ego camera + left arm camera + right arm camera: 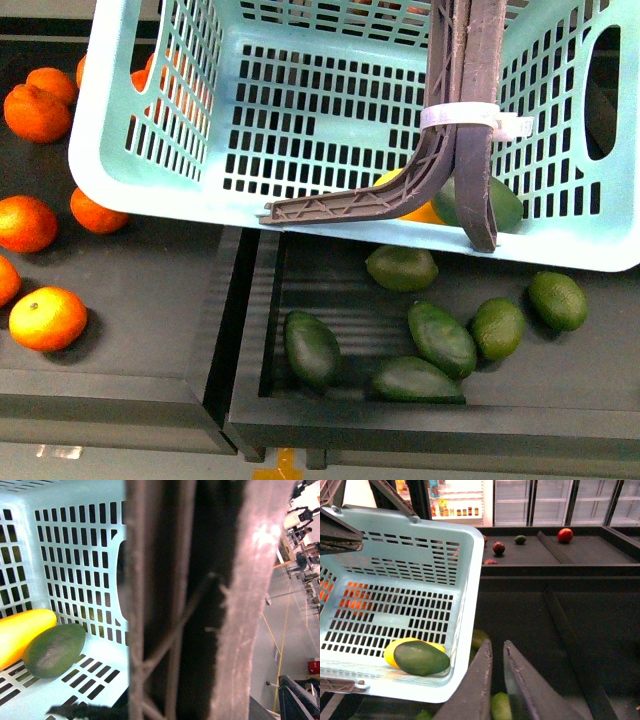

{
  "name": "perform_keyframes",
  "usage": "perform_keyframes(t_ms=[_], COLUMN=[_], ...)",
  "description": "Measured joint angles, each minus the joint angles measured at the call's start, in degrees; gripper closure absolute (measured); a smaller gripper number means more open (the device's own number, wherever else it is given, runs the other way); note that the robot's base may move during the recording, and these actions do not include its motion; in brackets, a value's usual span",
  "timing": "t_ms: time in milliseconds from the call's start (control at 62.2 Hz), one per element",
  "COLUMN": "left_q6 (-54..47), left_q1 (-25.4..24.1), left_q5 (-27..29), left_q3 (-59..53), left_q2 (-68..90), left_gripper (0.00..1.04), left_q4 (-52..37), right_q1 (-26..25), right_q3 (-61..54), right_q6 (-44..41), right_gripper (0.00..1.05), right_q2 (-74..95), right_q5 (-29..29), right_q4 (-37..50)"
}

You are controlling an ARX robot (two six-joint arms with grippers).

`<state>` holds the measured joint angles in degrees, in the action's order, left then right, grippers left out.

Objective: Pick mango and avocado into basket

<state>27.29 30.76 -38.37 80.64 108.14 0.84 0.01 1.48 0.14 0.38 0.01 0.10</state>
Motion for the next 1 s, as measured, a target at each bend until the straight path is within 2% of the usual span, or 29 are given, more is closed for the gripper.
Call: perform_keyframes(t_ms=[145,386,595,997], left_q6=[0.0,-0.1,0.3,0.0], left_q1=[0.0,0.3,0.7,0.0], left_q5=[0.0,0.0,-1.0,0.6], left_q3=[0.0,0.0,0.0,0.0], left_q2=[0.0,0.0,0.0,0.0], left_gripper=[0.91,0.91,0.91,0.91], left_q4=[0.0,0.0,0.0,0.0], right_q1=[0.0,0.0,0.0,0.0], right_q3=[0.0,0.0,0.0,0.0], right_q6=[0.0,0.0,0.0,0.0], right_gripper=[0.51,0.09,0.09,0.09], right_q2=[0.0,0.0,-0.1,-0.2], right_q5=[0.0,0.3,0.2,-0.1], right_q4=[0.0,0.0,0.0,-0.2])
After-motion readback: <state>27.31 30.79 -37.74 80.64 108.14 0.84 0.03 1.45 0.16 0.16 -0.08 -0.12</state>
